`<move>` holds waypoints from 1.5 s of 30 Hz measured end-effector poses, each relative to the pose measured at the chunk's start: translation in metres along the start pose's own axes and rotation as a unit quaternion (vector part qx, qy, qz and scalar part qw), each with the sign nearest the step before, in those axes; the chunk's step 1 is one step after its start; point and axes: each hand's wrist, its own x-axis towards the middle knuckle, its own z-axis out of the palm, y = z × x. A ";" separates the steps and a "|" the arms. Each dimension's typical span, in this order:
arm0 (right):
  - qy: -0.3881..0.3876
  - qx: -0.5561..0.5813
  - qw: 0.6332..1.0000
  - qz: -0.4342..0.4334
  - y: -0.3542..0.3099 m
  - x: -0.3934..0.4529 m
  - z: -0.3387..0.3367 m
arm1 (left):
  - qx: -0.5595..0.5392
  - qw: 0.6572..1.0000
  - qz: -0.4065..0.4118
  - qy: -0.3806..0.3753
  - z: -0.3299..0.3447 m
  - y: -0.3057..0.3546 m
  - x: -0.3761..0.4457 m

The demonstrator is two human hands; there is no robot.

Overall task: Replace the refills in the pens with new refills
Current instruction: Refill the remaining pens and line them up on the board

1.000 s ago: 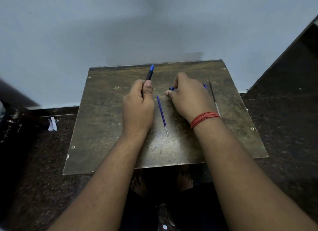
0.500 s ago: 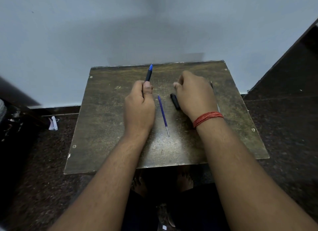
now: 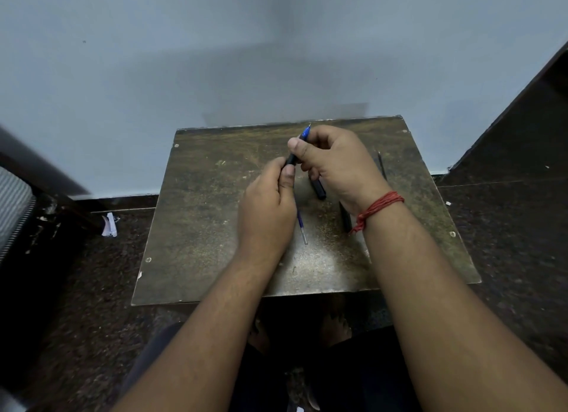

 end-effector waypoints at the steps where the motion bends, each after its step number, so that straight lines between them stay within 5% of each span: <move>1: 0.000 0.016 1.000 0.002 0.000 0.000 -0.001 | 0.000 1.000 -0.011 -0.001 0.000 0.001 -0.001; 11: -0.001 0.070 0.997 0.015 0.005 0.002 0.004 | -0.108 0.988 -0.110 -0.014 0.002 0.004 -0.006; 21: 0.020 0.091 0.996 -0.018 0.010 0.007 -0.006 | -0.254 0.953 -0.116 -0.116 0.010 -0.010 0.013; 30: -0.046 0.165 0.984 -0.043 0.007 0.005 -0.015 | -0.354 0.913 -0.128 -0.157 0.003 -0.001 0.016; 39: 0.053 0.169 0.984 -0.020 0.007 0.008 -0.009 | -0.186 0.978 -0.065 -0.063 0.007 -0.006 0.015; 45: 0.052 0.178 0.983 0.002 0.007 0.007 -0.006 | -0.125 0.990 -0.035 -0.045 0.006 -0.004 0.013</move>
